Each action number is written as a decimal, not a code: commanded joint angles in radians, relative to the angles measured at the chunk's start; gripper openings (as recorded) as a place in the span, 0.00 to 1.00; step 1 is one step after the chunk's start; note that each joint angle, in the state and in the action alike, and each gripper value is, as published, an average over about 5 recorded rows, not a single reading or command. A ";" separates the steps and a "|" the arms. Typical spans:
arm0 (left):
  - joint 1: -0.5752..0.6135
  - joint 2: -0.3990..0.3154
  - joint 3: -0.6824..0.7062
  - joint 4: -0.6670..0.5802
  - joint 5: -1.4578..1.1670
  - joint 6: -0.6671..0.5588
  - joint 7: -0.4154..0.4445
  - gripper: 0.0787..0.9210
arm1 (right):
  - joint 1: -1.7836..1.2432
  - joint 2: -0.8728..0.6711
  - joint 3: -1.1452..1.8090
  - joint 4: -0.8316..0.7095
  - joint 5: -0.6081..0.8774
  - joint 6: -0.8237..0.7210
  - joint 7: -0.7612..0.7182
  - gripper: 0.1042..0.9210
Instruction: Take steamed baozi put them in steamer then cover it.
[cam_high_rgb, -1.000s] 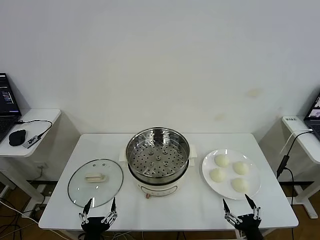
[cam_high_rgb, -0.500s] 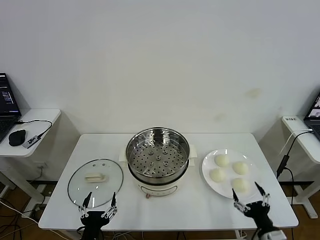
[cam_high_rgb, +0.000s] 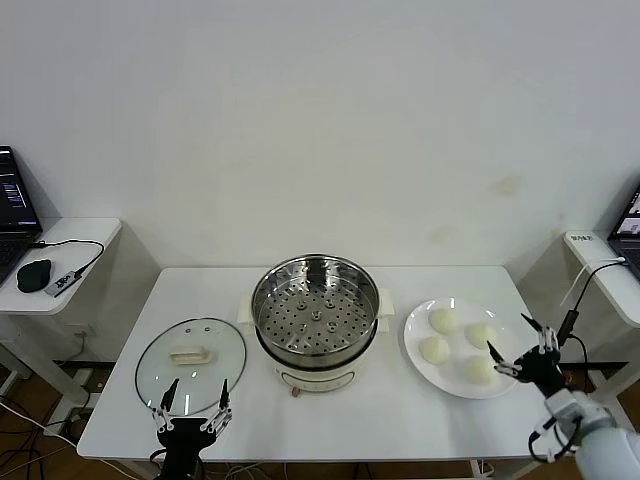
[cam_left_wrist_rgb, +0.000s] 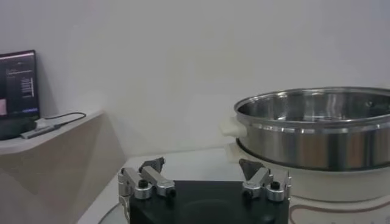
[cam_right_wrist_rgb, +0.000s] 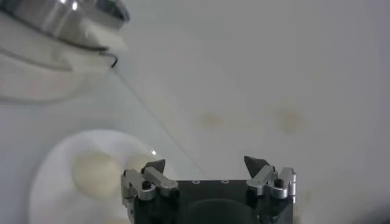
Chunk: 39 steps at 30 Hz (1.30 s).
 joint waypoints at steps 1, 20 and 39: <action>0.003 -0.002 0.000 -0.011 0.016 0.007 -0.015 0.88 | 0.255 -0.335 -0.181 -0.167 -0.021 -0.031 -0.234 0.88; -0.006 -0.015 -0.005 0.004 0.047 0.021 -0.018 0.88 | 1.185 -0.332 -1.224 -0.497 0.066 0.019 -0.576 0.88; -0.027 -0.016 -0.039 0.013 0.046 0.042 -0.007 0.88 | 1.441 0.060 -1.457 -0.925 0.010 0.102 -0.658 0.88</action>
